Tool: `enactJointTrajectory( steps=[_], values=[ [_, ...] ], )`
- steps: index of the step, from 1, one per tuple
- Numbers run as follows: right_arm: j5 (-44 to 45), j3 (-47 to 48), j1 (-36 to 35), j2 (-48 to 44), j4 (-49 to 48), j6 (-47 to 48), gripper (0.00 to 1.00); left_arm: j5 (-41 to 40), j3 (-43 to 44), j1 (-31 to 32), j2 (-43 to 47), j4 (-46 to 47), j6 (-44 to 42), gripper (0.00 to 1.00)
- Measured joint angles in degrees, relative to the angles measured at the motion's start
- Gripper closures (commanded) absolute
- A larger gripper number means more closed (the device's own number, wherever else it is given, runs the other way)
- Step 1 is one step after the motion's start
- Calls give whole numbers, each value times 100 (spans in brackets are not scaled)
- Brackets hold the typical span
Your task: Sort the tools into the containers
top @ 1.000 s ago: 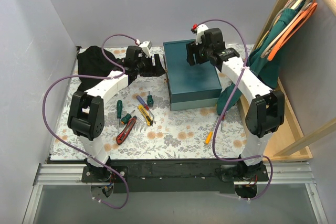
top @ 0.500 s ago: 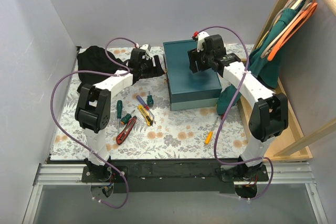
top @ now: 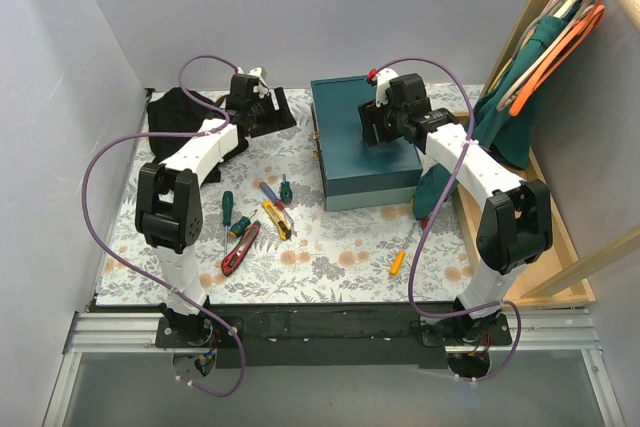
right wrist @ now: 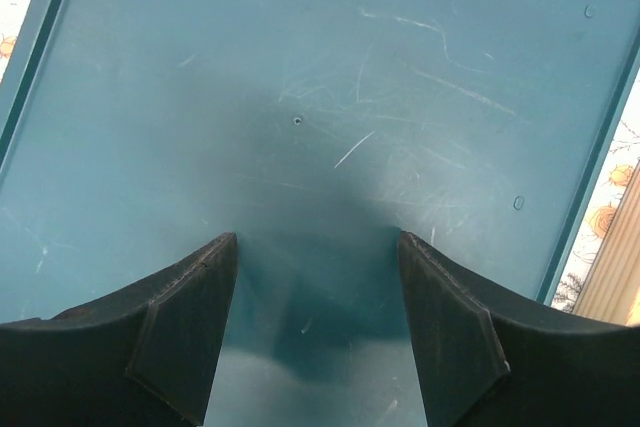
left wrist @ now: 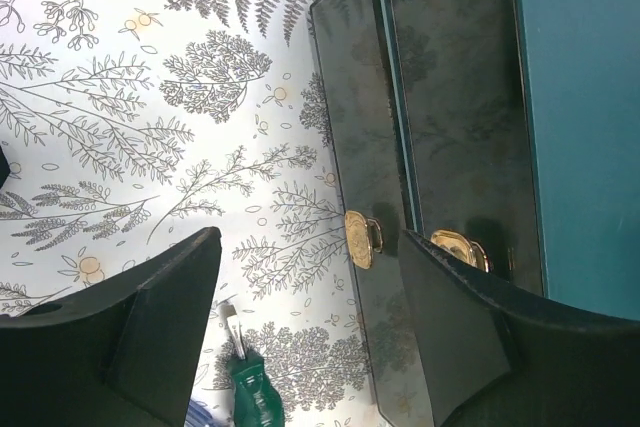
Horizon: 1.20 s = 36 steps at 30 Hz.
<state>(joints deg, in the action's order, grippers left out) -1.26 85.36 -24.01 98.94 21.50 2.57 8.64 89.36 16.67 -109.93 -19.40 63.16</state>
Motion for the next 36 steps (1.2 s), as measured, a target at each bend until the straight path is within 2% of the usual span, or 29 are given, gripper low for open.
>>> enactJointTrajectory(
  steps=[11,20,27,36],
  values=[
    [2,-9,-2,0,-28,11,27,643,-4,280,0,385,341,28],
    [0,-15,-2,0,-31,42,27,629,-177,527,-31,649,566,33],
    [4,-48,0,0,-83,66,27,833,-243,487,7,817,721,30],
    [4,-87,4,0,-195,68,27,745,-566,254,804,1102,765,34]
  ],
)
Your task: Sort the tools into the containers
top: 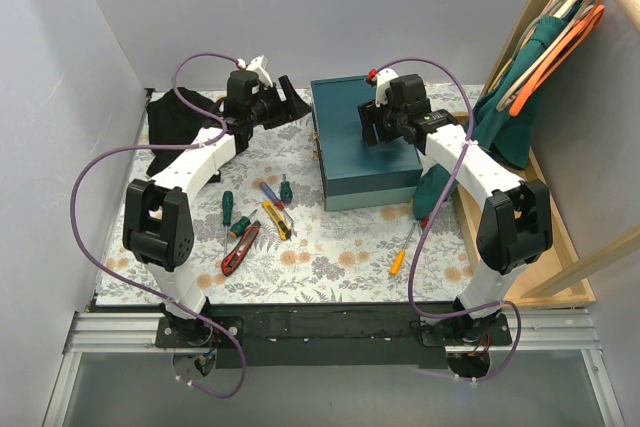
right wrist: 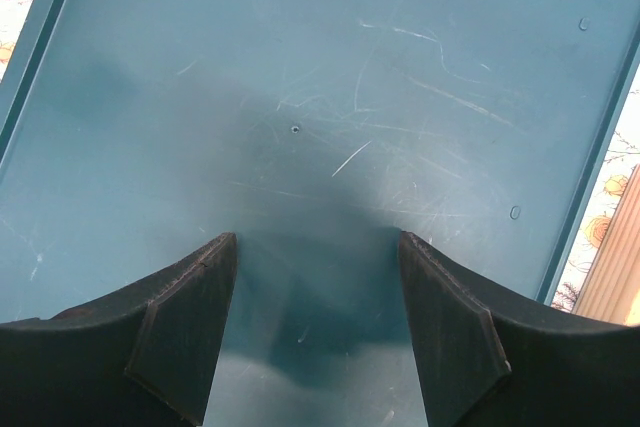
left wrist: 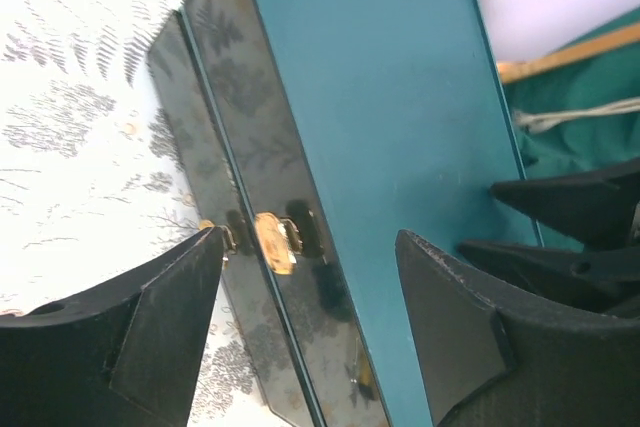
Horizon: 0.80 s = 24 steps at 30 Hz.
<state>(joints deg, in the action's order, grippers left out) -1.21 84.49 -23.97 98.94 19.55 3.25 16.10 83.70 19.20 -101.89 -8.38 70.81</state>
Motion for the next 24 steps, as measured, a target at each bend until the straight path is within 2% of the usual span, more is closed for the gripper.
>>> enactJointTrajectory(
  steps=[6,24],
  values=[
    [0,0,0,0,2,0,27,-179,-155,-50,-15,-26,111,41],
    [0,0,22,2,2,9,26,-96,-170,28,-656,-11,332,40]
  ],
)
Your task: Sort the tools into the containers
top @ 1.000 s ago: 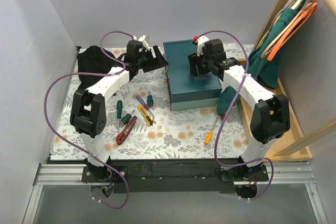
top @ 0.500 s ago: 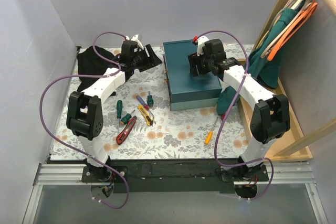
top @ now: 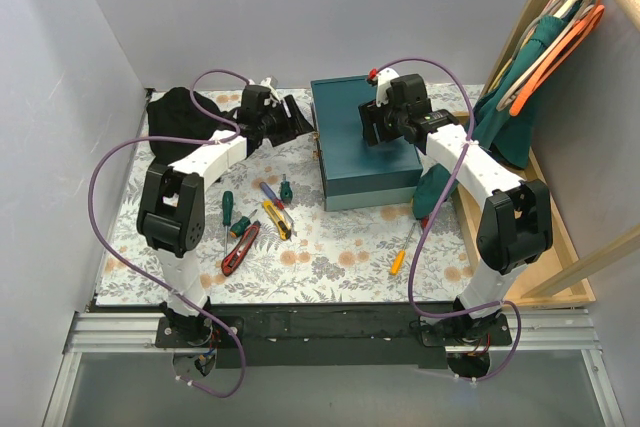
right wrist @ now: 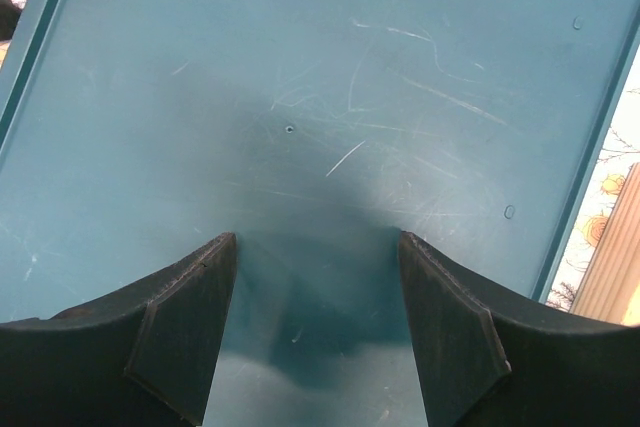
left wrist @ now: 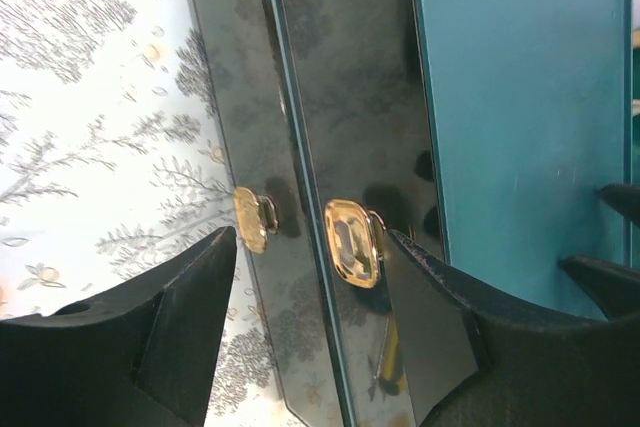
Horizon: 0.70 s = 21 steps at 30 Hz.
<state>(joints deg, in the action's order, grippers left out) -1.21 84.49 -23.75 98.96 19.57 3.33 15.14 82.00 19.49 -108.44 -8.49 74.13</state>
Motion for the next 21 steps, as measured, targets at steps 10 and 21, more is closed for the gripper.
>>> enactJointTrajectory(
  steps=[10,21],
  values=[
    [-2,-2,59,-2,0,13,26,-37,0,136,-155,52,105,39],
    [-2,-15,129,0,-13,28,26,-378,2,46,-114,-245,264,39]
  ],
)
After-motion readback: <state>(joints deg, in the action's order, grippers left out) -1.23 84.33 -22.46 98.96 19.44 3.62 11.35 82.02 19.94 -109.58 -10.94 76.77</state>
